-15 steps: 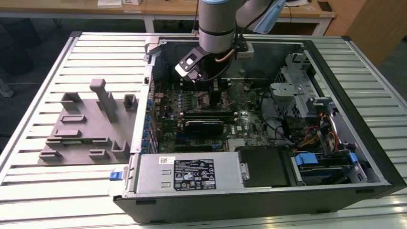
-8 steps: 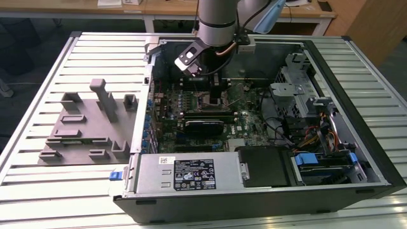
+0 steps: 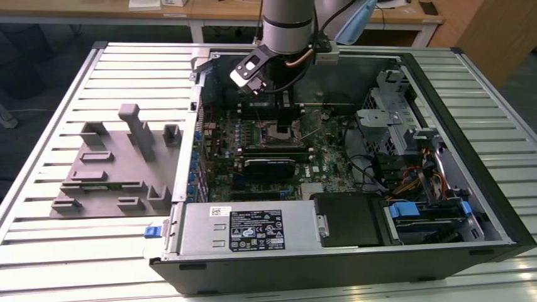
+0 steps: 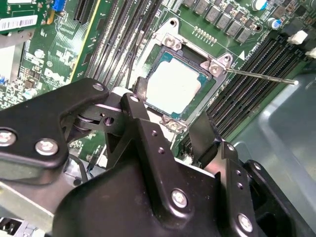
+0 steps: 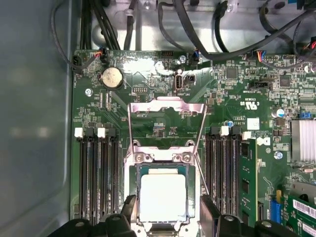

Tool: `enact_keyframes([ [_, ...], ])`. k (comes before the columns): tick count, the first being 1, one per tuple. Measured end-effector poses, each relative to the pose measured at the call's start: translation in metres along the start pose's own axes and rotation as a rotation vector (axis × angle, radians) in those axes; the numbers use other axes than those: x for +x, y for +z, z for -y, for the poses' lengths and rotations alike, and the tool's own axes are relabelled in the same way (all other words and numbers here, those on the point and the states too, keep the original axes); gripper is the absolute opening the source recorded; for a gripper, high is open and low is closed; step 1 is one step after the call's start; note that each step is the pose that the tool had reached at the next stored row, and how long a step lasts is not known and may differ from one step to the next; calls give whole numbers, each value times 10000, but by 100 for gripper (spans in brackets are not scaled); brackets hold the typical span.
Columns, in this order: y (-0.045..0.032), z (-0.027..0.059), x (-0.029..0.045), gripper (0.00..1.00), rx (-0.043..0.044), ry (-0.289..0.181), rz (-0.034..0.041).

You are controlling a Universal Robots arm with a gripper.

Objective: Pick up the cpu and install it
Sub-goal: 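Place the cpu into insertion slot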

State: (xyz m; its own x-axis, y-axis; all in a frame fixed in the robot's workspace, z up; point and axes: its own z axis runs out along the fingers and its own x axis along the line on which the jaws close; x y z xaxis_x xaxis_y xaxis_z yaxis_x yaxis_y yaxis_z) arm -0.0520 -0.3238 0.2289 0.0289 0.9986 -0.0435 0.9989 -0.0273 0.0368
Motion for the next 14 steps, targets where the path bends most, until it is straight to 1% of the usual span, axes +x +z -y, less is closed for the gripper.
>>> enact_keyframes([
  [5, 0, 0, 0, 62, 0, 0, 1],
  [7, -1, 0, 0, 60, 0, 0, 2],
  [9, -1, 0, 0, 47, 0, 0, 1],
  [10, -1, 0, 0, 47, 0, 0, 1],
  [11, -1, 0, 0, 42, 0, 0, 2],
  [12, -1, 0, 0, 42, 0, 0, 1],
  [14, -1, 0, 0, 30, 0, 0, 1],
])
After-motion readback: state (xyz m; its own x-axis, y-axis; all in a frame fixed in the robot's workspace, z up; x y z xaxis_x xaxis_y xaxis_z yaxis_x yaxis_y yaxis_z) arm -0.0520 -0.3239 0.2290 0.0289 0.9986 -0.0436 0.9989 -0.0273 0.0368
